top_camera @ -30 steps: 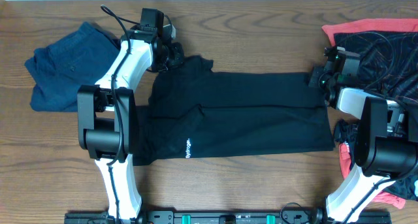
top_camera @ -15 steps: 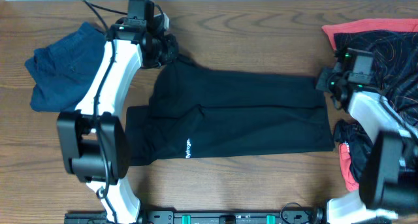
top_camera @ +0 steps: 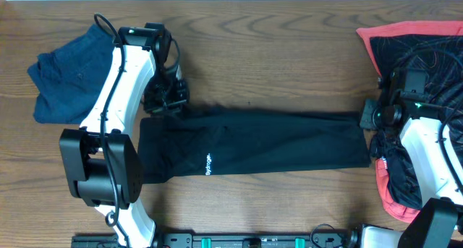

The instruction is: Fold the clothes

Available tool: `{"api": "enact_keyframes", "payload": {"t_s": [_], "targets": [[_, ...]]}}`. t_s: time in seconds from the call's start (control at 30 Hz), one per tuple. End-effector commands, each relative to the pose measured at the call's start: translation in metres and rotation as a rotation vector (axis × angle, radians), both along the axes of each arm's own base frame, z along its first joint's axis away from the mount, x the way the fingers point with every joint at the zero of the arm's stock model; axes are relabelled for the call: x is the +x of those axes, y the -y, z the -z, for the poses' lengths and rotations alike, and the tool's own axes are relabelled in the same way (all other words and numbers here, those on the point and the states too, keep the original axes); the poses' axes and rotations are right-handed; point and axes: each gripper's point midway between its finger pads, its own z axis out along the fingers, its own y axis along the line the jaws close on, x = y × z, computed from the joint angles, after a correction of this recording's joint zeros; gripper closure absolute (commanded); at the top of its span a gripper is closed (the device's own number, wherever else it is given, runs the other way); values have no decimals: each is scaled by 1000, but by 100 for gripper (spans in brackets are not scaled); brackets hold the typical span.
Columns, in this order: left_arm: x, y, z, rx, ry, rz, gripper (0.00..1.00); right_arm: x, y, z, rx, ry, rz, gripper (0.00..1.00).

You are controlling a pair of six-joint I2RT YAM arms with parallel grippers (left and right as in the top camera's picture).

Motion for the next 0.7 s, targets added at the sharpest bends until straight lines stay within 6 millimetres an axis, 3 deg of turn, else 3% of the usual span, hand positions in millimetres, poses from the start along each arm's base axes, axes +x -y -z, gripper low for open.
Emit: {"api": "enact_keyframes", "payload": {"t_s": [0.0,0.3,0.67], "targets": [[-9,-16,-2,75,-20,36,94,-4,17,-4,-70,-3,47,99],[-39,-7,-4,75,-136,73,94,-5,14,-4,-58,-9,42,99],[-67,9,9,81,-227,141,94,-16,5,1,-12,-55,28,99]]}}
